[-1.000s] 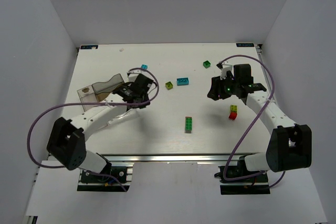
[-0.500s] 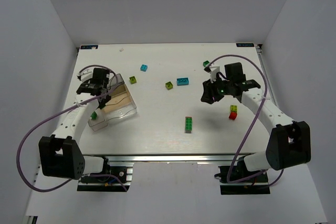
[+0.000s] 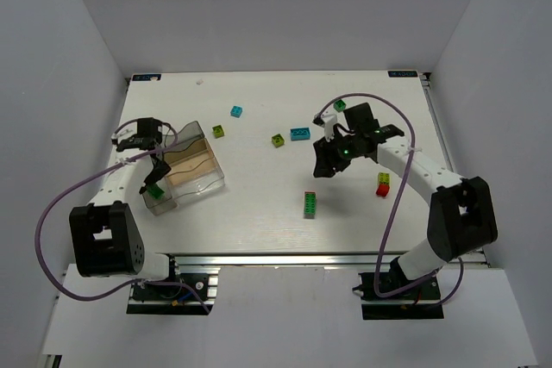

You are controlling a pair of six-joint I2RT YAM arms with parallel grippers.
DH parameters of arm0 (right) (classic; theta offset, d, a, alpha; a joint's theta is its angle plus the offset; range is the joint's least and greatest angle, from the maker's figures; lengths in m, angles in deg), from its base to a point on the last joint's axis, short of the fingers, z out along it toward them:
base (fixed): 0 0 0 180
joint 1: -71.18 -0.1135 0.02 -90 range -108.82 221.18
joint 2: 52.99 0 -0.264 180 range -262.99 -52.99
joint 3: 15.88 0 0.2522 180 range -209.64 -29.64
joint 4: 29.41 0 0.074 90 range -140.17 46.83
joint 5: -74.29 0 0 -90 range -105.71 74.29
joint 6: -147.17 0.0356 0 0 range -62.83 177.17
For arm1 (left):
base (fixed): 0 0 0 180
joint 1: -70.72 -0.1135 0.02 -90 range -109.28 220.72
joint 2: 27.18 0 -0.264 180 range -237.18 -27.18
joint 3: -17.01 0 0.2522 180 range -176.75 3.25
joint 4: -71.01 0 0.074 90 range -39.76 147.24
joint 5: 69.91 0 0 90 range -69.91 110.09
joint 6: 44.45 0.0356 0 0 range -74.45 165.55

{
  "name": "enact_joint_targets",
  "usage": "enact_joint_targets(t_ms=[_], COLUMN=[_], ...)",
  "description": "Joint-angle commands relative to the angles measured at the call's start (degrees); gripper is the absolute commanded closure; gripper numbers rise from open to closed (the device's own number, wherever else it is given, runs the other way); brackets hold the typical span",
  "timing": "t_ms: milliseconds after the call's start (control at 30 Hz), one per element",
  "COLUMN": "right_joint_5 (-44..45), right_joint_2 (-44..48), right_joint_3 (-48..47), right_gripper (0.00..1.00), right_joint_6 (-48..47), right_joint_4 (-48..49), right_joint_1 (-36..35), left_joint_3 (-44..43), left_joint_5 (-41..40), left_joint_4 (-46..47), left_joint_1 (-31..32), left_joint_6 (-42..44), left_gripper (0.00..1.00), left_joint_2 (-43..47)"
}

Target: Sort the legos into containers by color

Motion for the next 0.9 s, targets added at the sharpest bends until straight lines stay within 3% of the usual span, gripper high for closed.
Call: enact_joint_targets(t_ms=[0,33,133,300,400,533,867], right_joint_5=[-1.1,-0.7,2.5,10.9,17.0,27.5,35.7], right_joint_2=[-1.9,-2.7,-5.2,-4.5,-4.6,-6.8,-8.0], right_joint_3=[-2.1,-2.0,-3.0,-2.6,-3.8,-6.4,-4.1], right_gripper=[0.45,0.46,0.46,0.35,0.27,0.2,0.31], right_joint_6=[4.3,5.5,11.0,18.2,21.4,26.0,34.8], right_joint_4=[-1.9,-1.8,-3.2,-1.5,-1.9,-6.4,-9.0], right_joint_1=[-2.4,-3.0,-4.6,-7.5,-9.4,-12.5,-18.7], left_joint_3=[-1.1,-0.8,-0.1,0.6,1.2,2.8,4.9], left_joint_5=[2.2,2.7,4.3,7.9,12.7,19.4,26.1], left_joint_4=[1.0,1.0,1.1,1.5,1.8,1.8,-1.5], left_joint_1=[-1.0,-1.0,-1.0,-1.0,0.1,0.1,0.6], left_joint_6=[0.4,0.4,0.4,0.3,-0.3,-1.1,-2.5], left_gripper=[0.3,0.23,0.16,0.16,0.16,0.15,0.13], left_joint_2=[0.1,0.2,1.5,5.1,11.6,17.3,25.4])
